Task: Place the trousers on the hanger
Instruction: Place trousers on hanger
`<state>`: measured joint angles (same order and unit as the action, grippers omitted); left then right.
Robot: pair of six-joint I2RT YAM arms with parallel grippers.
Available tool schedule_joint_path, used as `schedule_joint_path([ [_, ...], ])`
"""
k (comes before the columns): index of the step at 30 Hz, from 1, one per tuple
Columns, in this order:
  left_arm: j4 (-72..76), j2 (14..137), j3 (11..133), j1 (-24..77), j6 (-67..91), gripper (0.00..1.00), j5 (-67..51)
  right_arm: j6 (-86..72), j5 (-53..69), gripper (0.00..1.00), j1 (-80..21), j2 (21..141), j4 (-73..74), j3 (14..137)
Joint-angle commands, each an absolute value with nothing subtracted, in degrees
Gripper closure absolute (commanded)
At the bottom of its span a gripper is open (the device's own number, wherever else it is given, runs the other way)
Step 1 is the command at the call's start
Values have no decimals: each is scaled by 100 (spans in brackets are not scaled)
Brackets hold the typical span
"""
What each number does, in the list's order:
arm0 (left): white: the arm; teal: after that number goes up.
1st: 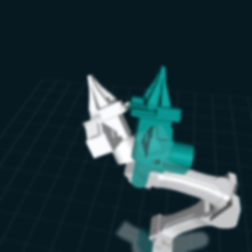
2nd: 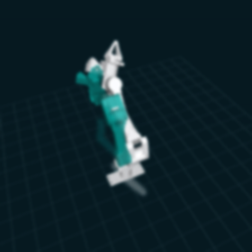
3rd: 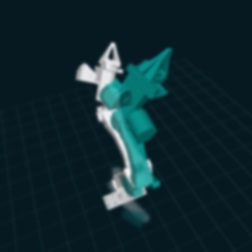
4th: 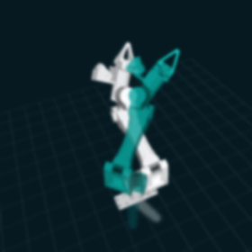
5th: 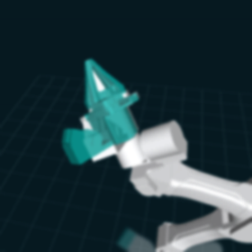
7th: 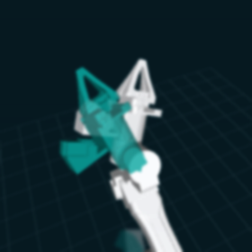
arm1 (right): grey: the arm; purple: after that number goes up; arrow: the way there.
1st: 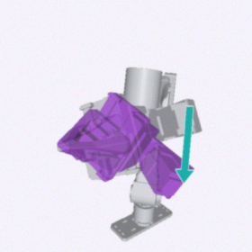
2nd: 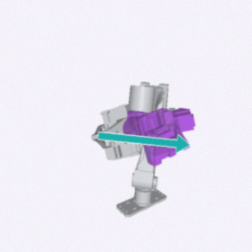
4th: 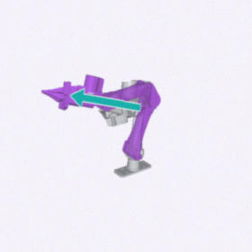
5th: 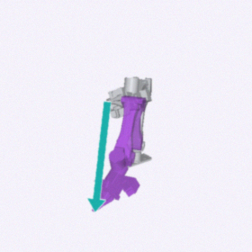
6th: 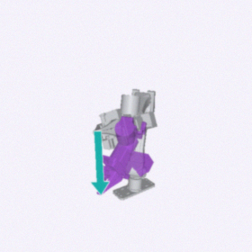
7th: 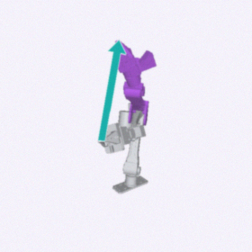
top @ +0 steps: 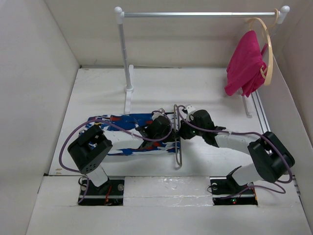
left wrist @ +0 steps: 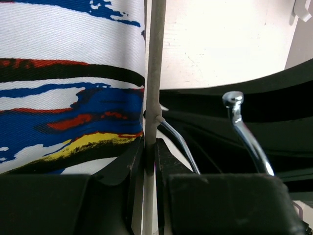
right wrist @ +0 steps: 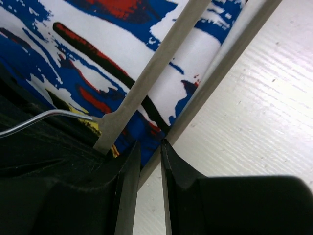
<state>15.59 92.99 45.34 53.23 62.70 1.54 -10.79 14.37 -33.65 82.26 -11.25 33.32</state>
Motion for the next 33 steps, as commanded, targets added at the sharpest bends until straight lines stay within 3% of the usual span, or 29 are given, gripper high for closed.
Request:
schedule_joint_path([
  [1,1064,9228,4359,5282,6161,100,396,-1116,1406,67,-3278,8103,-1450,3647],
  [5,1064,9290,4386,5282,6126,100,360,-1107,1468,60,-3366,8402,-1371,3876],
  [15,1099,9290,4324,5282,6161,100,360,-1292,1231,54,-3516,9087,-1660,3806],
  [17,1072,9290,4307,5282,6152,100,387,-1309,1370,73,-3568,9210,-1845,3797],
  [19,1011,9307,4324,5282,6135,100,456,-1353,1389,100,-3568,9167,-1881,3814],
  [27,773,9255,4272,5046,5968,100,677,-819,1257,100,-2963,7516,-478,3867],
  [33,818,8983,3911,4729,5661,100,711,-265,1643,100,-1452,6303,403,3402],
])
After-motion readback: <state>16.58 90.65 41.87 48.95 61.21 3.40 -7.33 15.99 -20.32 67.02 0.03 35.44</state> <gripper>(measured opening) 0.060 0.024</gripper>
